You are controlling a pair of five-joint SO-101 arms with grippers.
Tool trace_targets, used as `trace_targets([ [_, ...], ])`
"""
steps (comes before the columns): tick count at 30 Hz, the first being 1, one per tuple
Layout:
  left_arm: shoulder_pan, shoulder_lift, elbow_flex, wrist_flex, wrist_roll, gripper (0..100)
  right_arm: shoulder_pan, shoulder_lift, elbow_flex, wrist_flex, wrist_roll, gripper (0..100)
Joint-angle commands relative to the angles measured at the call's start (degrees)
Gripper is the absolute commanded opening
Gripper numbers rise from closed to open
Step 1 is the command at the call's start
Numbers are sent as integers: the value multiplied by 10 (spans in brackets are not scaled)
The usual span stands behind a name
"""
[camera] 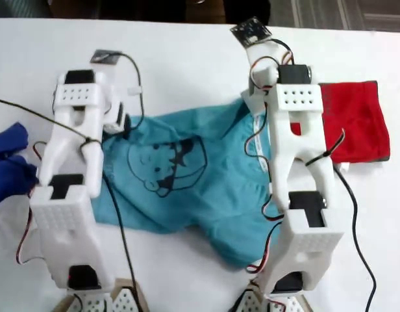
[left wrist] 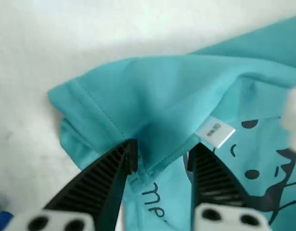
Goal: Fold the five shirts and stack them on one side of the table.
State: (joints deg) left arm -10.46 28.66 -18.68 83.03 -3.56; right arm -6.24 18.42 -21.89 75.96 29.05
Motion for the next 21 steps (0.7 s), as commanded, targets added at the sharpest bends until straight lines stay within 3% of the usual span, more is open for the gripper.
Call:
trace_targets([
  [1,-14,-43,0,-8,24,203,1,-4,-4,5,-3,19],
  [21,-92,-2,18,-18,69,203,6,-7,-4,22,2,19],
])
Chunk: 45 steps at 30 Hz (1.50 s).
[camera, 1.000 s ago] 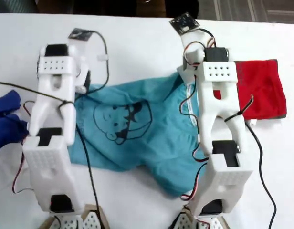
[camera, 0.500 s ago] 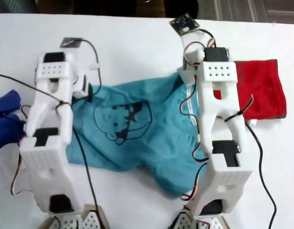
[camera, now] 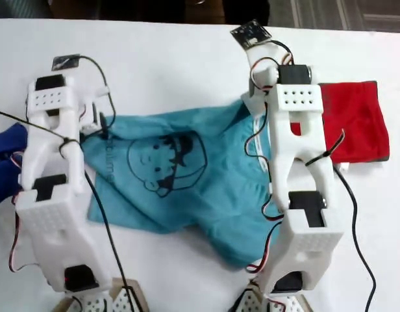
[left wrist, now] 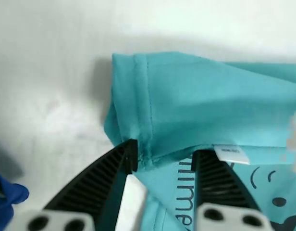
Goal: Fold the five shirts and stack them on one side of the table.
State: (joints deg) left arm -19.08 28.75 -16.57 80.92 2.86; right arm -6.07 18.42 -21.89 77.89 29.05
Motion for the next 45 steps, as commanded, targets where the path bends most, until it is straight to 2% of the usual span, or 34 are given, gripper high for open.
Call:
trace_targets([
  [1,-6,1,-3,3,6,203,3,-7,-4,3,2,19],
  [11,-42,-63,-2,20,-6,205,1,-3,-4,3,2,19],
  [20,-47,-3,-3,-20,-9,203,0,-3,-4,3,2,19],
  [26,-44,43,-7,-55,12,206,0,-3,-4,3,2,19],
  [34,-2,56,-7,-75,21,206,0,-3,-3,3,2,19],
  [45,1,58,-11,-91,39,204,0,-3,-3,4,2,19],
])
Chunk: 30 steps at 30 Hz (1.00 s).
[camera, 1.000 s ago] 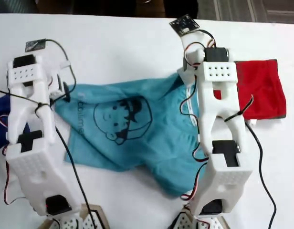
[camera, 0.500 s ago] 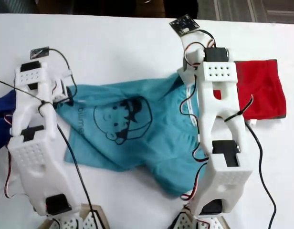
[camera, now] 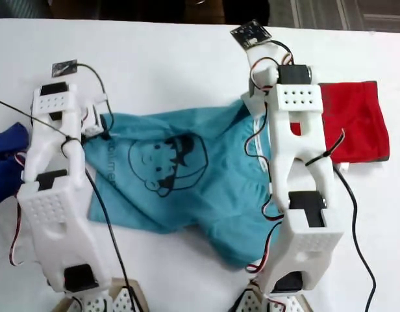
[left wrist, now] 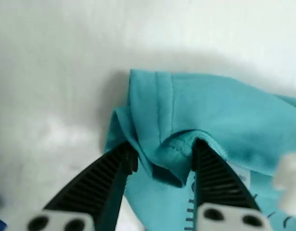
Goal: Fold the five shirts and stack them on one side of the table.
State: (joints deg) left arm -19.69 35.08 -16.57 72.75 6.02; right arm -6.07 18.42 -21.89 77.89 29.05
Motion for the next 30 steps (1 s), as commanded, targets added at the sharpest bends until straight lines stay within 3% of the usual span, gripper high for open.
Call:
trace_targets([
  [1,8,-6,-12,-10,7,203,0,-3,-3,4,2,19],
  [4,8,-6,-22,-9,7,153,0,-3,-3,4,2,19],
  [6,8,-10,-23,-8,8,15,0,-3,-3,4,2,19],
  [16,11,-13,-50,55,8,24,0,-3,-3,4,2,19],
  [26,3,-13,-310,287,-25,24,-20,-93,-56,7,-27,19],
  [30,-17,-36,-360,297,-54,24,-22,-149,-98,10,-42,19],
])
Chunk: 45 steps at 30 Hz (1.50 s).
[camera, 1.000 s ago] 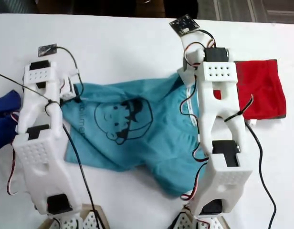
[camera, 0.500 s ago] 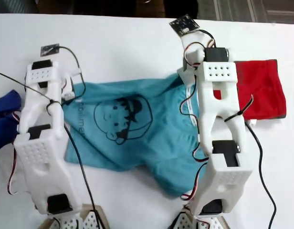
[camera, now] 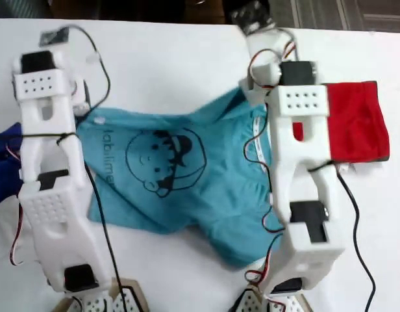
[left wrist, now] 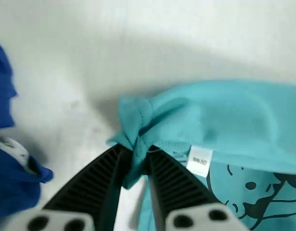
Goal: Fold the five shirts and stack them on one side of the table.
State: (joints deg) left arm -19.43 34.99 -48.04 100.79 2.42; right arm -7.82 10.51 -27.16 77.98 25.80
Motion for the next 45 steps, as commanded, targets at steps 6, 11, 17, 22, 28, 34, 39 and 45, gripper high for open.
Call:
trace_targets([
  [6,-47,-176,38,18,-48,24,0,-153,-99,14,-11,19],
  [11,-61,-367,133,17,-61,24,-15,-235,-143,53,-7,19],
  [17,-85,-594,225,15,-84,24,-16,-349,-194,101,-7,19],
  [22,-93,-702,243,14,-84,24,-15,-430,-201,101,-6,19],
  [28,-93,-771,243,14,-83,24,-15,-502,-202,125,-6,19],
  [34,-96,-816,247,17,-83,24,-15,-547,-203,126,-6,19],
  [39,-96,-850,316,16,-84,24,-7,-545,-203,66,30,19],
  [45,-96,-879,378,15,-84,24,51,-544,-203,7,63,19],
])
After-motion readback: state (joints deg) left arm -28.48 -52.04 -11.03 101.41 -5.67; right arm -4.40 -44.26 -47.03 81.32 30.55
